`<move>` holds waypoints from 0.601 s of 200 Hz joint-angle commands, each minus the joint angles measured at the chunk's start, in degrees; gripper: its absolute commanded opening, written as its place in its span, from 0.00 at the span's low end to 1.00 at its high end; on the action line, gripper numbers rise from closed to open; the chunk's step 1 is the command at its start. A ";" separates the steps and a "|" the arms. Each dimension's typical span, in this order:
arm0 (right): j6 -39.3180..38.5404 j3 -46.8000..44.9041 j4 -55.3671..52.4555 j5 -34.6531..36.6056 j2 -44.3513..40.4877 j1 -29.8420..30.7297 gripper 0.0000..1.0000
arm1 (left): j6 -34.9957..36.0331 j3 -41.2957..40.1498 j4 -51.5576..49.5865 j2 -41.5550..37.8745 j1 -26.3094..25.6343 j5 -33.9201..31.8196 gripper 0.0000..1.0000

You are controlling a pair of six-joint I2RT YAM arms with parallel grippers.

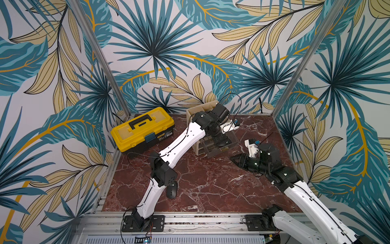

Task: Take the mice out of the drawer
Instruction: Pick up the mouse from the drawer.

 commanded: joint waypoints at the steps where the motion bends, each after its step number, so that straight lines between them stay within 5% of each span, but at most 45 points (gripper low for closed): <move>1: 0.77 -2.10 2.02 2.81 0.02 -0.05 0.24 | 1.53 2.51 -1.27 1.31 -0.04 2.10 0.67; 120: 6.14 -4.17 12.11 14.36 9.13 -0.03 0.14 | 2.41 1.71 -2.12 2.89 1.02 7.42 0.77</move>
